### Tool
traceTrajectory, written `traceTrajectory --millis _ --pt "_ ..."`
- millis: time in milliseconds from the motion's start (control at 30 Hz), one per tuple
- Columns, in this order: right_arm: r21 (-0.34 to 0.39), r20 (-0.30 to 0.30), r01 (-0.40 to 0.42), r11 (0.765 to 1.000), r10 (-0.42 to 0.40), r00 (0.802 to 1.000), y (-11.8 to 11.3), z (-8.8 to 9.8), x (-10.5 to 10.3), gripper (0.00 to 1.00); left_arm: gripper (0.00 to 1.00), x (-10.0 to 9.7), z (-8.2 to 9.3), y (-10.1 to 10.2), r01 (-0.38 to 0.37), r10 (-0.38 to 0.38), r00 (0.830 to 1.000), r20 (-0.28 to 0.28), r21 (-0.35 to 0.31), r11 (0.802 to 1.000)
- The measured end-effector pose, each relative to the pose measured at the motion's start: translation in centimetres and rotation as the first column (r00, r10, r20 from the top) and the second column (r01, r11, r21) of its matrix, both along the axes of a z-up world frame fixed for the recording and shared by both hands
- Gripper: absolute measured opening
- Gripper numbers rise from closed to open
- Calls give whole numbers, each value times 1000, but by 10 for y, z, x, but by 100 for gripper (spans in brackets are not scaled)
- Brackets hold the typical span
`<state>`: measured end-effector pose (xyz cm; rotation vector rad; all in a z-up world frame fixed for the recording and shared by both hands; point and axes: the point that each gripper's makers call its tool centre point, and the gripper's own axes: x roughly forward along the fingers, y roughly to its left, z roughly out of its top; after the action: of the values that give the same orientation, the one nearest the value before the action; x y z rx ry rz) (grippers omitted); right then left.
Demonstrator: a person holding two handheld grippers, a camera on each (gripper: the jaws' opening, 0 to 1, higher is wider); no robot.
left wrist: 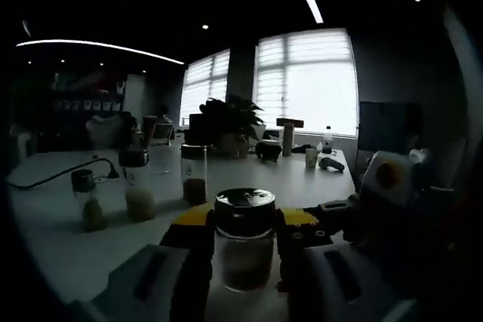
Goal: Rotate the seasoning bottle until the label or dispensing opening points toward the visible target arrow and the bottle remains upright within the marked orientation range
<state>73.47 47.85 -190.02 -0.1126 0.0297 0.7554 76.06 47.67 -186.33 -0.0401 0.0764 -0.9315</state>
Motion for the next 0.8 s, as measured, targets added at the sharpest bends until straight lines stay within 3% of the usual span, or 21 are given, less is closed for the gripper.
traceTrajectory --millis 267,367,433,800 --pt "-21 -13 -14 1000 13 1000 -8 -3 -5 44 34 16 -10 48 -83 83 997 -4 35 996" --pt "-12 -20 -7 1000 6 1000 -14 -4 -4 44 34 20 -14 67 -113 113 993 -37 13 994" --pt "-5 -27 -2 1000 2 1000 -17 -4 -3 44 34 22 -15 78 -134 134 991 -29 17 991" --pt "11 -39 14 1000 -14 999 -22 -6 -2 45 34 39 -24 112 -183 183 982 -48 17 983"
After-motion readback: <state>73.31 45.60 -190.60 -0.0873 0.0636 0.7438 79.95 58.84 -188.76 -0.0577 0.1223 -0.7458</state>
